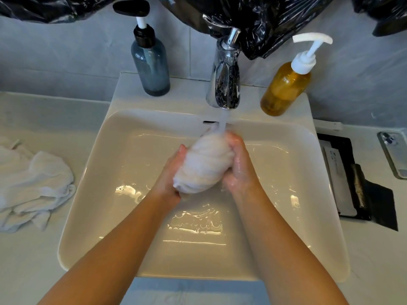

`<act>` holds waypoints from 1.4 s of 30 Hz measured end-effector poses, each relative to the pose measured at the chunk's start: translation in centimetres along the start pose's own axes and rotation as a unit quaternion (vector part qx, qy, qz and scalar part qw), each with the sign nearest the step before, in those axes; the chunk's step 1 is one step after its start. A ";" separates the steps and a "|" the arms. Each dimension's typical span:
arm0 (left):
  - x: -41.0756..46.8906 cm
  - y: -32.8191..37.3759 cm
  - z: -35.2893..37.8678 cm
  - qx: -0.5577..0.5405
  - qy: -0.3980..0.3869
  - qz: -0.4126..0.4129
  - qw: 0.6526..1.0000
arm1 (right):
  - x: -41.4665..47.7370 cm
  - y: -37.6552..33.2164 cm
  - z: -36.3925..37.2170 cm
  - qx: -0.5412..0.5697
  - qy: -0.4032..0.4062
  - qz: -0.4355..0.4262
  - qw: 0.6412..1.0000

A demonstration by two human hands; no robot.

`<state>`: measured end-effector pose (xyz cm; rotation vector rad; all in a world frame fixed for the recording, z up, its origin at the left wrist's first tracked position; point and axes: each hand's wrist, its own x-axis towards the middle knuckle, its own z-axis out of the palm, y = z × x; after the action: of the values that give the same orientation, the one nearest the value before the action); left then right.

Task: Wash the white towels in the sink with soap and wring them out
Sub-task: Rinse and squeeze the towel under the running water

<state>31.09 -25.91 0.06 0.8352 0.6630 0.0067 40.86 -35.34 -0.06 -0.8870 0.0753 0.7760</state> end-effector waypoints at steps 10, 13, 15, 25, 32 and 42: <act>-0.5 0.3 -0.1 0.125 -0.012 0.177 0.976 | -1.1 -1.7 0.3 0.090 0.133 0.008 0.987; 0.3 0.4 1.7 0.104 0.061 0.133 0.984 | -1.3 -1.8 -0.3 0.086 0.086 -0.026 0.992; 1.4 0.8 2.7 0.084 0.094 0.092 0.988 | -1.6 -2.1 -0.7 0.082 0.041 -0.051 0.994; 3.2 1.5 5.9 0.068 0.067 0.003 0.995 | -1.7 -3.8 -2.4 -0.037 -0.029 -0.087 0.995; 2.5 0.4 3.9 0.047 0.158 0.024 0.986 | -1.7 -2.3 -1.8 0.017 0.013 -0.047 0.999; 1.5 1.0 1.5 0.249 0.167 0.385 0.873 | -1.2 -1.7 0.1 0.118 0.145 0.039 0.982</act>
<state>33.31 -25.85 0.66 1.5837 0.6204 0.7481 41.00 -36.63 1.55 -0.7684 0.4535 0.6901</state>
